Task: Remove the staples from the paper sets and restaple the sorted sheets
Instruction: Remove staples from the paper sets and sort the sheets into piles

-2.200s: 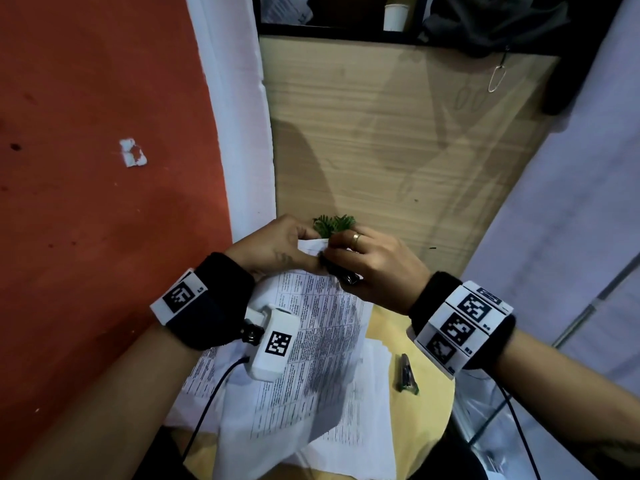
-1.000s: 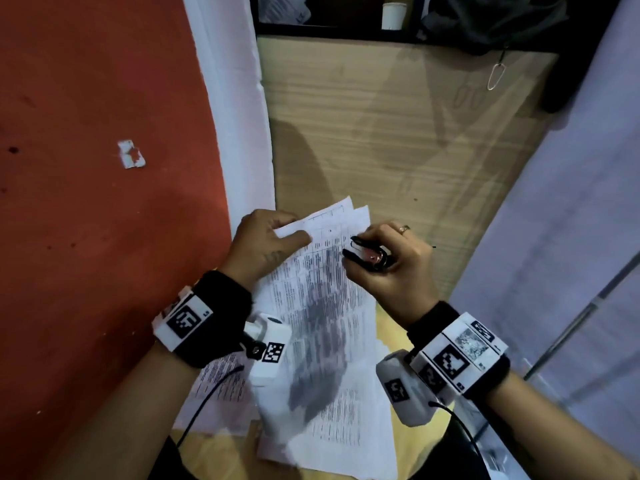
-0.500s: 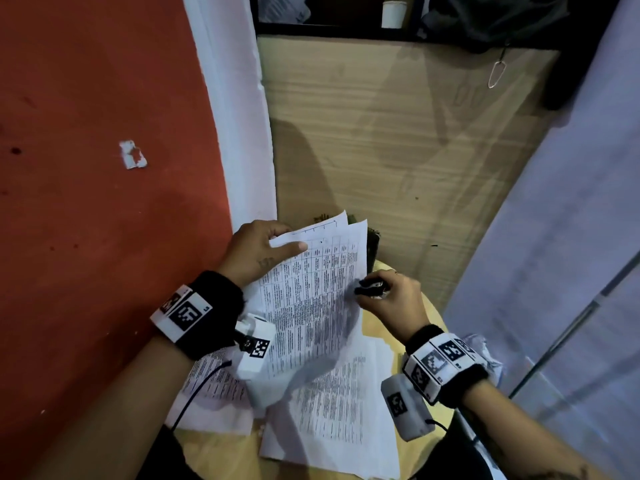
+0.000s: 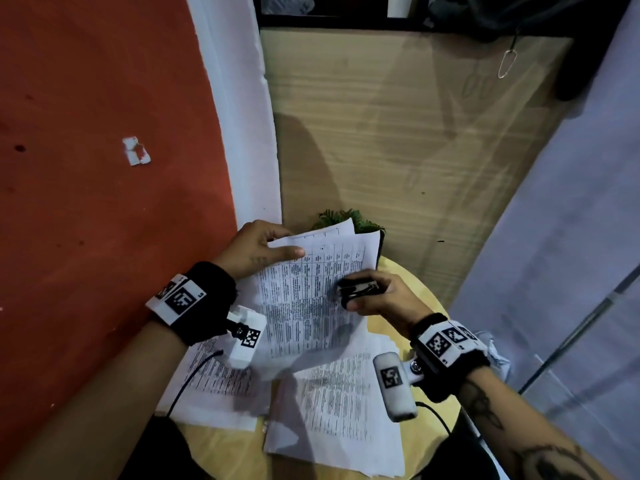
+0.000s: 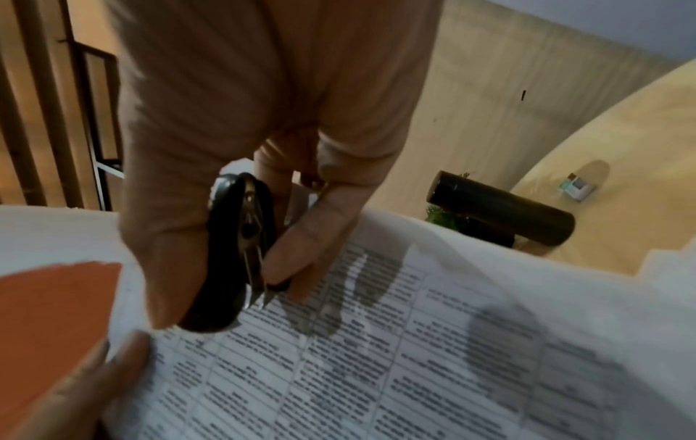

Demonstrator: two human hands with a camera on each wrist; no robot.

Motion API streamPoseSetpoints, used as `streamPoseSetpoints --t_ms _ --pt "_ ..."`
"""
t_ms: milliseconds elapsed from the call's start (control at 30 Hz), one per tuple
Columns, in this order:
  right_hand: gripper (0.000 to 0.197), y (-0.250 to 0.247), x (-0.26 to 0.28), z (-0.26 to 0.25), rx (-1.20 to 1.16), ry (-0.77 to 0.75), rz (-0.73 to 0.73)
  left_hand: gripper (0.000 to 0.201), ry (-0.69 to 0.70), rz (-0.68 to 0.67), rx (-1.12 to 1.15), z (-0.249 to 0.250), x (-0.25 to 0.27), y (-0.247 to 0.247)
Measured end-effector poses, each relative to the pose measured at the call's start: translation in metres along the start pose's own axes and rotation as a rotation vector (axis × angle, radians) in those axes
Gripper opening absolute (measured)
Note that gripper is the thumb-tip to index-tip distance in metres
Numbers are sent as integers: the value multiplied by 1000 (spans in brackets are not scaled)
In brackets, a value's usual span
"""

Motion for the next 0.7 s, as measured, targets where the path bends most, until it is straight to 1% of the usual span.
streamPoseSetpoints --t_ms 67,133,167,233,267,300,333,367,400,433,467,500,533,600,633,700 --pt "46 -4 1 -8 -17 -20 4 32 -16 20 -30 -7 1 -12" --pt "47 -17 2 -18 -25 -41 38 23 -31 51 -42 -16 5 -32" --pt "50 -24 2 -22 -35 -46 57 20 -45 90 -40 -24 7 -47" --pt "63 -38 4 -29 -82 -45 87 18 -95 179 -38 -43 13 -73" --pt "67 -42 5 -32 -118 -39 94 22 -134 213 20 -54 16 -81" --pt "68 -45 6 -34 -162 -32 99 18 -179 222 144 -67 21 -82" --pt "68 -45 6 -36 -216 -25 98 20 -232 222 280 -79 27 -76" --pt "64 -42 6 -37 -269 -17 96 49 -286 207 385 -89 33 -64" --pt "59 -37 6 -37 -314 -5 97 72 -328 172 432 -94 41 -47" --pt "46 -32 5 -35 -348 10 102 86 -339 139 443 -95 47 -27" --pt "33 -25 4 -31 -361 29 109 89 -320 127 468 -92 52 -9" --pt "30 -19 1 -23 -359 55 117 85 -313 168 494 -93 55 3" --pt "34 -14 -3 -13 -354 81 123 74 -314 267 519 -95 58 9" --pt "50 -9 -9 13 -339 149 153 46 -322 489 489 -109 66 5" --pt "50 -10 -11 26 -304 169 177 41 -330 551 449 -117 70 1" --pt "35 -20 -10 55 -189 182 259 41 -370 583 351 -141 78 -8"
Point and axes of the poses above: each hand's wrist, its own x-axis away from the middle knuckle, its own y-axis out of the palm, z = x × y, the point moved 8 cm from there along -x, towards the middle knuckle, and after that the axes turned 7 degrees about z, right-handed, at the moved point
